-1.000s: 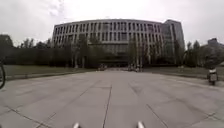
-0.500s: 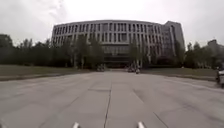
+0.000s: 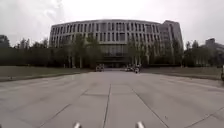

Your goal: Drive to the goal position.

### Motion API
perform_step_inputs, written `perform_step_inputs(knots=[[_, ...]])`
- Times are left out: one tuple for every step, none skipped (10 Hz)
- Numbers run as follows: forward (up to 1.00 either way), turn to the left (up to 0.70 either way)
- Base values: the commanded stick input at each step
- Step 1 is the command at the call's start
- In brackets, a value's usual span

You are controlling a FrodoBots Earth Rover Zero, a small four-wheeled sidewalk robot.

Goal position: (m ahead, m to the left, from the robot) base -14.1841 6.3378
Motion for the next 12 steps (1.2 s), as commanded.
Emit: perform_step_inputs(knots=[[0.85,0.00],[0.85,0.00],[0.85,0.00],[0.85,0.00],[0.85,0.00],[0.85,0.00],[0.85,0.00],[0.85,0.00],[0.85,0.00],[0.85,0.00],[0.85,0.00],[0.85,0.00]])
